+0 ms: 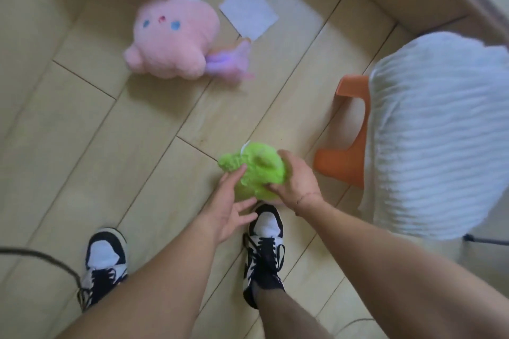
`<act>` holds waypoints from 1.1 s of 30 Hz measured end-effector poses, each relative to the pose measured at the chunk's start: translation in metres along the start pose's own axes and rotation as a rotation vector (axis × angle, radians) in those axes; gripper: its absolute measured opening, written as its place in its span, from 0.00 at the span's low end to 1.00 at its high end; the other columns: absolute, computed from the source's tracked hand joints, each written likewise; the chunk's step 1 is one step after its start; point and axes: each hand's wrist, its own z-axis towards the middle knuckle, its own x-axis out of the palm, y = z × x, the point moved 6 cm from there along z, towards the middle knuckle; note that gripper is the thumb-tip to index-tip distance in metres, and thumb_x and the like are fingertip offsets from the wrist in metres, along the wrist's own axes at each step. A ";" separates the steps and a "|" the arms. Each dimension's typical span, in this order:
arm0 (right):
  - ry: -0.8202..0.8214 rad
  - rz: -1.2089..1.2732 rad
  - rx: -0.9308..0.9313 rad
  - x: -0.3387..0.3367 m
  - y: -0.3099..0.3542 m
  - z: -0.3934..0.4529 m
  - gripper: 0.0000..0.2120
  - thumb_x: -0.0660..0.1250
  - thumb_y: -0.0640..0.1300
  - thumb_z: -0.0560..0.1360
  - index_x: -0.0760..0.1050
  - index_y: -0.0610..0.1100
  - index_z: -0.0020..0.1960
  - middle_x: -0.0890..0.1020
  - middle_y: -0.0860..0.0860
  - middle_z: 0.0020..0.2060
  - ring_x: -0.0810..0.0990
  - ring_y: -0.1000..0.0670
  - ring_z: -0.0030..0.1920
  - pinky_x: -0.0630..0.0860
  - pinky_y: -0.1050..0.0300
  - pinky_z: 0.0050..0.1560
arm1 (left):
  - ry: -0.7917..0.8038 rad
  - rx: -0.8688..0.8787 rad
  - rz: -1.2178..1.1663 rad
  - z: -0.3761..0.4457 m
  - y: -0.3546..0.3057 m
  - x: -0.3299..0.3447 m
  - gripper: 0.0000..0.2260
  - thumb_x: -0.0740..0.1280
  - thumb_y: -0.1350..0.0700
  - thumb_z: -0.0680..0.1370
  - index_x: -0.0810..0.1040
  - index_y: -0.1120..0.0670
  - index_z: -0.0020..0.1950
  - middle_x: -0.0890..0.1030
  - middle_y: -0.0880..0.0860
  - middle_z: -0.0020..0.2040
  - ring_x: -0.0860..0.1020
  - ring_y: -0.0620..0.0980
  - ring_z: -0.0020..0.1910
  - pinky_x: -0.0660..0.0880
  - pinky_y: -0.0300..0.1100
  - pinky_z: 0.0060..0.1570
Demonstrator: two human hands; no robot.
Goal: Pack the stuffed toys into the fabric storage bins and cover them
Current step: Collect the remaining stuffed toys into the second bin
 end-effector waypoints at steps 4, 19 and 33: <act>-0.454 -0.308 -0.509 -0.026 0.077 -0.058 0.24 0.69 0.49 0.61 0.72 0.54 0.56 0.79 0.48 0.44 0.78 0.42 0.46 0.72 0.42 0.56 | 0.192 -0.049 -0.280 -0.037 -0.027 0.004 0.29 0.64 0.33 0.70 0.80 0.53 0.59 0.81 0.59 0.59 0.79 0.62 0.57 0.73 0.62 0.59; 0.429 -0.022 -0.637 0.000 0.405 -0.246 0.57 0.76 0.69 0.51 0.51 0.61 0.72 0.75 0.63 0.62 0.75 0.60 0.62 0.73 0.57 0.62 | 0.220 0.752 -0.137 -0.352 -0.124 -0.260 0.42 0.85 0.51 0.49 0.77 0.55 0.62 0.84 0.56 0.52 0.83 0.52 0.47 0.80 0.43 0.44; 0.962 -0.233 -0.832 0.392 0.643 -0.562 0.49 0.82 0.53 0.53 0.59 0.57 0.67 0.81 0.55 0.53 0.82 0.58 0.49 0.81 0.54 0.50 | -0.724 0.868 -1.422 -0.546 0.155 -0.644 0.35 0.68 0.27 0.67 0.75 0.46 0.67 0.80 0.54 0.63 0.79 0.58 0.61 0.72 0.62 0.64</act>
